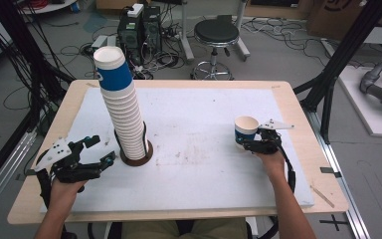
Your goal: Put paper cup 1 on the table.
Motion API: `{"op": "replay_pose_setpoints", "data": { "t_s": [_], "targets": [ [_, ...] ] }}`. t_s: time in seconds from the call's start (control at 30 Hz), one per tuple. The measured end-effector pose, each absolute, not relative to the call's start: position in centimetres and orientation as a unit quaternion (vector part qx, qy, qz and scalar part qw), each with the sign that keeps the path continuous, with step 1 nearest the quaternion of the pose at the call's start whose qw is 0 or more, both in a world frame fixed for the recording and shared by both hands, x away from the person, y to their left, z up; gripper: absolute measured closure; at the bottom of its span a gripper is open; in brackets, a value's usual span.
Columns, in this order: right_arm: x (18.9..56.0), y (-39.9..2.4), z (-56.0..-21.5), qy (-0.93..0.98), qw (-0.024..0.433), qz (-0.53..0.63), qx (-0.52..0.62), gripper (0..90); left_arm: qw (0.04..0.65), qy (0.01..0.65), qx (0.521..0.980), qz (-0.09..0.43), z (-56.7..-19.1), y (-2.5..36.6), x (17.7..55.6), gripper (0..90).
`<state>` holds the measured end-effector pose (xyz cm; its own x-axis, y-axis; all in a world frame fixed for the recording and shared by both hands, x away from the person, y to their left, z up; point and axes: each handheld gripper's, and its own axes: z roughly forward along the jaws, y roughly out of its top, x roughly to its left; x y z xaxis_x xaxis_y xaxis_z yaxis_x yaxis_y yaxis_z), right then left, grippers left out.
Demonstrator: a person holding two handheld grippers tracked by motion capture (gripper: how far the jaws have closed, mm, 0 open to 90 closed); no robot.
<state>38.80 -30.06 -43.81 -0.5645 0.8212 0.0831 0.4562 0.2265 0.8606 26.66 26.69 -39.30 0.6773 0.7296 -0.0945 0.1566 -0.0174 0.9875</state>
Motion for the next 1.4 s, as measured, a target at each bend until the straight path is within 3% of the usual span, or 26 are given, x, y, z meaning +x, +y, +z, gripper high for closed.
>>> {"op": "replay_pose_setpoints", "data": {
  "t_s": [1.4],
  "targets": [
    [36.5, -32.3, -44.0, 0.773, 0.163, 0.440, 0.428, 14.9, 0.622, 0.335, 0.671, 0.224, -39.5, 26.8, 26.8, 16.4]
  ]
}}
